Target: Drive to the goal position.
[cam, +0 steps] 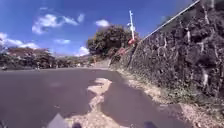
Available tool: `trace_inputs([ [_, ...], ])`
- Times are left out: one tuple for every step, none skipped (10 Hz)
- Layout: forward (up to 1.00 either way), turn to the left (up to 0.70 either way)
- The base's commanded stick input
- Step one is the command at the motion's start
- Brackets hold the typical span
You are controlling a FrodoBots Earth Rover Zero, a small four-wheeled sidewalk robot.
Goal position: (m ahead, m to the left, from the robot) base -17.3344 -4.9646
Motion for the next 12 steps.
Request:
trace_inputs([
  [1.00,0.00],
  [1.00,0.00],
  [1.00,0.00],
  [1.00,0.00],
  [1.00,0.00],
  [1.00,0.00],
  [1.00,0.00],
  [1.00,0.00],
  [1.00,0.00],
  [1.00,0.00],
  [1.00,0.00],
  [1.00,0.00],
])
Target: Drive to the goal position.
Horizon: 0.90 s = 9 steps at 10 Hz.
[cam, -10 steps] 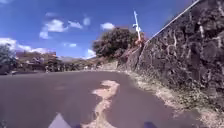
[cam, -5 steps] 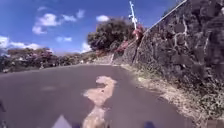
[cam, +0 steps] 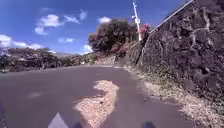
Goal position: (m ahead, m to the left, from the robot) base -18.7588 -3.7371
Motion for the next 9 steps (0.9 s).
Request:
trace_inputs([
  [1.00,0.00],
  [1.00,0.00],
  [1.00,0.00],
  [1.00,0.00],
  [1.00,0.00],
  [1.00,0.00],
  [1.00,0.00],
  [1.00,0.00],
  [1.00,0.00],
])
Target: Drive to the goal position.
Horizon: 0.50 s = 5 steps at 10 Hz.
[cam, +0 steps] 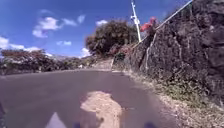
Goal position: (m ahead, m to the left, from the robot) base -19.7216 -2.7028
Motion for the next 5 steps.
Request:
trace_inputs([
  [1.00,0.00],
  [1.00,0.00],
  [1.00,0.00],
  [1.00,0.00],
  [1.00,0.00],
])
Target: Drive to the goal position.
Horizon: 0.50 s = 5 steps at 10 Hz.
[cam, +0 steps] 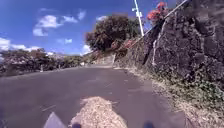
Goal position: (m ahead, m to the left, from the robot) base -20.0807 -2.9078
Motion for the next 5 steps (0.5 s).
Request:
trace_inputs([
  [1.00,0.00],
  [1.00,0.00],
  [1.00,0.00],
  [1.00,0.00],
  [1.00,0.00],
])
